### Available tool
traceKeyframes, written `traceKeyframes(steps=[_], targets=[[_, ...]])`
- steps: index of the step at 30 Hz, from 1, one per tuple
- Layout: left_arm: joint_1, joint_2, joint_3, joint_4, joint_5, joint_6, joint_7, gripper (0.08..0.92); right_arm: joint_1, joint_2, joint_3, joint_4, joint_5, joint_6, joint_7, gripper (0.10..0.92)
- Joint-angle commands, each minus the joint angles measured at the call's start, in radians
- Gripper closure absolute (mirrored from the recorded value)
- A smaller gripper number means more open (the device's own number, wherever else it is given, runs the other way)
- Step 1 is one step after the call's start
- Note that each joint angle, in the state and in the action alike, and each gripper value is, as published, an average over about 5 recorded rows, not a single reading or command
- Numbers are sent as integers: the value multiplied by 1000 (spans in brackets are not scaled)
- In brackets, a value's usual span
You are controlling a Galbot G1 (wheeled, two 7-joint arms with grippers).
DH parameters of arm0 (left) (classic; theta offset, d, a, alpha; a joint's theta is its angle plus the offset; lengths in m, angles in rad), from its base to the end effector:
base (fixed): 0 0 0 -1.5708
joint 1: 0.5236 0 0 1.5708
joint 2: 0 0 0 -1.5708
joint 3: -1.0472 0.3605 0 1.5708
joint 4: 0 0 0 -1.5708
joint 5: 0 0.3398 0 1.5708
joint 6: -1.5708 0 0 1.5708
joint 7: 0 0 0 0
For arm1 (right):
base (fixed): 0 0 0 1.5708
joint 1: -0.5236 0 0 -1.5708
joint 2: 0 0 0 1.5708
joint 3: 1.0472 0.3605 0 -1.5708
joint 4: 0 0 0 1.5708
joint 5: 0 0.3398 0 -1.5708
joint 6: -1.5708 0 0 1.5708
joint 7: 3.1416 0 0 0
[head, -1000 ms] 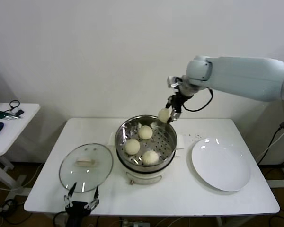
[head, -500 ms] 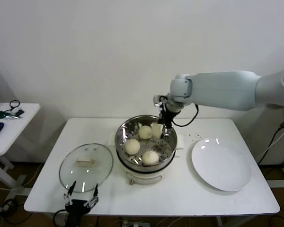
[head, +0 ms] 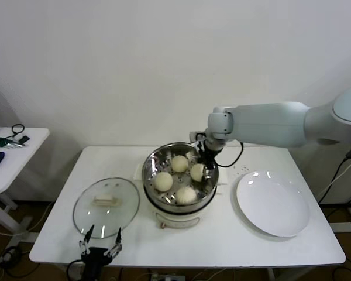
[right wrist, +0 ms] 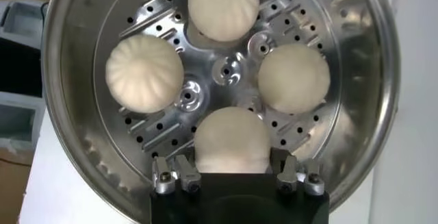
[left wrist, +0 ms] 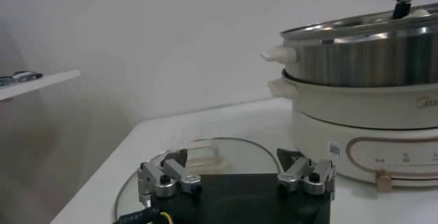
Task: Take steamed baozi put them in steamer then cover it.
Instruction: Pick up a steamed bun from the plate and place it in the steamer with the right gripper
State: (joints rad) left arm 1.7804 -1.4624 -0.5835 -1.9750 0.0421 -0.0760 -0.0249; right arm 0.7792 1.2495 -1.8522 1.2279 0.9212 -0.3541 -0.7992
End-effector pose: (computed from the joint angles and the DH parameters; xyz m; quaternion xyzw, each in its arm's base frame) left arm 0.0821 0.0431 -0.3748 0.0018 -0.9888 -0.0836 0.1232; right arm 0.5619 0.0605 -0.0916 0.5334 -0.5208 0.5306 0.4033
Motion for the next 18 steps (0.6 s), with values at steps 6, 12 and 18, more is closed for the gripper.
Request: traceKeyframes(steps=[6,12,18], targets=[[2,-1,-2,2,-2,0,-1,177,-29,-4,11,0,-24,-17,15,270],[2,-4,-2,-1,-1,0,-1,177,-13,-14,25,-1,-19,-14,-5,205],[3,-4,-3,1,1,-1,-1,177,21,-43,40,8,6,2,-52,202]])
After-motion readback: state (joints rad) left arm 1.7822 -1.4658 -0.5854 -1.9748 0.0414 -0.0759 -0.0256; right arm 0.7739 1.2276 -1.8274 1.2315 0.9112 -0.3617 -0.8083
